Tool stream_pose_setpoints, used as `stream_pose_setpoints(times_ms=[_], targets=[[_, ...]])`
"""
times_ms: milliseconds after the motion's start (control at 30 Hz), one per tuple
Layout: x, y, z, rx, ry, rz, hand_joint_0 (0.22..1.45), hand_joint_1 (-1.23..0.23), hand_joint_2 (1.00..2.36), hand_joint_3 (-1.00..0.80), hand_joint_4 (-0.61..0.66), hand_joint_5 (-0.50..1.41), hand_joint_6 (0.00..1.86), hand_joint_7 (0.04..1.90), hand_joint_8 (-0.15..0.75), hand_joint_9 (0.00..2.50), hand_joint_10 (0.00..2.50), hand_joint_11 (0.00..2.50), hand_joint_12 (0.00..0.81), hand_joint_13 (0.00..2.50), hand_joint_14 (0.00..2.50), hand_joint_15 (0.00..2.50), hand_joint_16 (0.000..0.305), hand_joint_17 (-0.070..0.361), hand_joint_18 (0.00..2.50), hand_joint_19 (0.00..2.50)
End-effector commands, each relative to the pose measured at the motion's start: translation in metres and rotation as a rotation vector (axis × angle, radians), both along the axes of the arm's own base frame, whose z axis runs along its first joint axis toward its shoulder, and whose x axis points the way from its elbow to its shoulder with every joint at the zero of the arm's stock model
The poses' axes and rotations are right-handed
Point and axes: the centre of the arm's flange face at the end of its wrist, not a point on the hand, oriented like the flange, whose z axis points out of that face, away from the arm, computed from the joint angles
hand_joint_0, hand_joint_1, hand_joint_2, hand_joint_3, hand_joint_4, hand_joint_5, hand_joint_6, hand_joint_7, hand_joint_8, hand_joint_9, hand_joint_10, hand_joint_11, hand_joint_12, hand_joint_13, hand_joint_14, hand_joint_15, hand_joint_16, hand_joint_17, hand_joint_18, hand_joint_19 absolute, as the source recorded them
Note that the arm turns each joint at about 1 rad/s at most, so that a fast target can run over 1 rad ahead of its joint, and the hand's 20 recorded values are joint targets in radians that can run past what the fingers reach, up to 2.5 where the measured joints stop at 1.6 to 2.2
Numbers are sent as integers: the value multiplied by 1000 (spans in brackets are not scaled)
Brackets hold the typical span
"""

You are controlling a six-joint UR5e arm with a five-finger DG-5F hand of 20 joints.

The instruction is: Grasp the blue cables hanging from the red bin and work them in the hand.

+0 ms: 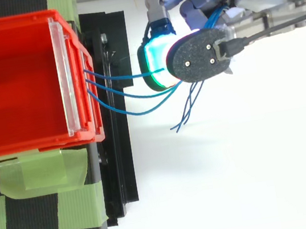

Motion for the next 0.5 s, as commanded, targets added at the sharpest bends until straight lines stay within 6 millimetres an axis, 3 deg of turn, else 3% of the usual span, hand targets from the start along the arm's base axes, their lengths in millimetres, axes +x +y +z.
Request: stream_pose_setpoints(times_ms=[0, 467], targets=[[0, 0, 0, 0, 4, -3, 945, -593, 1025, -191, 226, 229, 655, 1316, 444, 632, 2500, 2500, 502, 935, 2500, 1824, 40, 90, 1441, 954], [-4, -1, -4, -4, 39, -5, 948, -591, 1024, -206, 227, 229, 653, 1316, 450, 632, 2500, 2500, 502, 935, 2500, 1825, 39, 87, 1441, 972]])
